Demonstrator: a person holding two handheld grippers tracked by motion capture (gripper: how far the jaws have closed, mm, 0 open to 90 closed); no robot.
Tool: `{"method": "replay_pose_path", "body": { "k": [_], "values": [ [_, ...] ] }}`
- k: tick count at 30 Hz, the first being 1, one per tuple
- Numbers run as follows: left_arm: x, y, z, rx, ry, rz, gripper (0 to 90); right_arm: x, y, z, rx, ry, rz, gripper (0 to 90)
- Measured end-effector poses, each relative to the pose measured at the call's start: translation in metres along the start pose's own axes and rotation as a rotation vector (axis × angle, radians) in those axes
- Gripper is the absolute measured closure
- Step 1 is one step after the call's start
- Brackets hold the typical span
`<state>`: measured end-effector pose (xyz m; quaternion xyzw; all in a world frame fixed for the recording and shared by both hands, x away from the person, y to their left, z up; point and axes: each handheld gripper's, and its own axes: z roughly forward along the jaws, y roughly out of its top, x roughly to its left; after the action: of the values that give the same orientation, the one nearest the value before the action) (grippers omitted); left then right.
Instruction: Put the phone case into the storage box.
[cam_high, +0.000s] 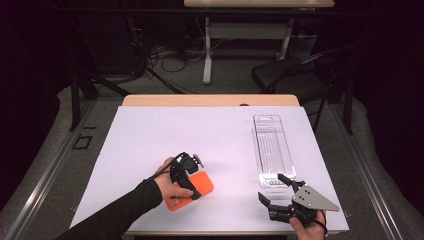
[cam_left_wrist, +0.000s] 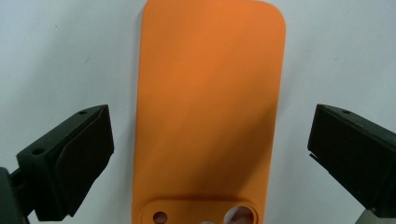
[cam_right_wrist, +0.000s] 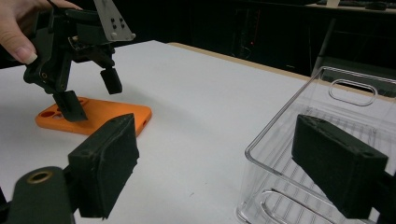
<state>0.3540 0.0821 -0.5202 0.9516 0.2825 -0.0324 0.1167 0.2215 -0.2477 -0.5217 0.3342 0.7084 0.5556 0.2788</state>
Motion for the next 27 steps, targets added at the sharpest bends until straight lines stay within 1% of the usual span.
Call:
{"method": "replay_pose_path", "body": {
  "k": [9, 11, 15, 18, 19, 21, 23, 27],
  "values": [
    [-0.001, 0.001, 0.006, 0.041, 0.024, 0.018, 0.4, 0.000, 0.000, 0.000, 0.000, 0.001, 0.002, 14.1],
    [-0.001, 0.001, 0.007, 0.049, 0.020, 0.017, 0.4, 0.000, 0.000, 0.000, 0.000, 0.001, 0.003, 14.1],
    [-0.001, 0.000, 0.009, 0.061, 0.026, 0.024, 0.4, 0.000, 0.000, 0.000, 0.002, 0.002, 0.002, 14.1],
    [0.000, 0.000, 0.011, 0.072, 0.019, 0.030, 0.4, 0.000, 0.000, 0.000, 0.001, 0.003, -0.001, 14.1],
    [0.000, -0.001, 0.013, 0.071, 0.021, 0.024, 0.4, 0.000, 0.000, 0.000, 0.001, 0.002, 0.001, 14.1],
    [0.001, -0.001, 0.014, 0.083, 0.026, 0.033, 0.4, 0.000, 0.000, 0.000, 0.001, 0.003, 0.003, 14.1],
    [0.001, -0.002, 0.016, 0.088, 0.027, 0.028, 0.4, 0.000, 0.000, 0.000, 0.001, 0.004, 0.002, 14.1],
    [0.001, -0.003, 0.017, 0.087, 0.030, 0.032, 0.4, 0.000, 0.000, 0.000, 0.002, 0.004, 0.001, 14.1]
  ]
}}
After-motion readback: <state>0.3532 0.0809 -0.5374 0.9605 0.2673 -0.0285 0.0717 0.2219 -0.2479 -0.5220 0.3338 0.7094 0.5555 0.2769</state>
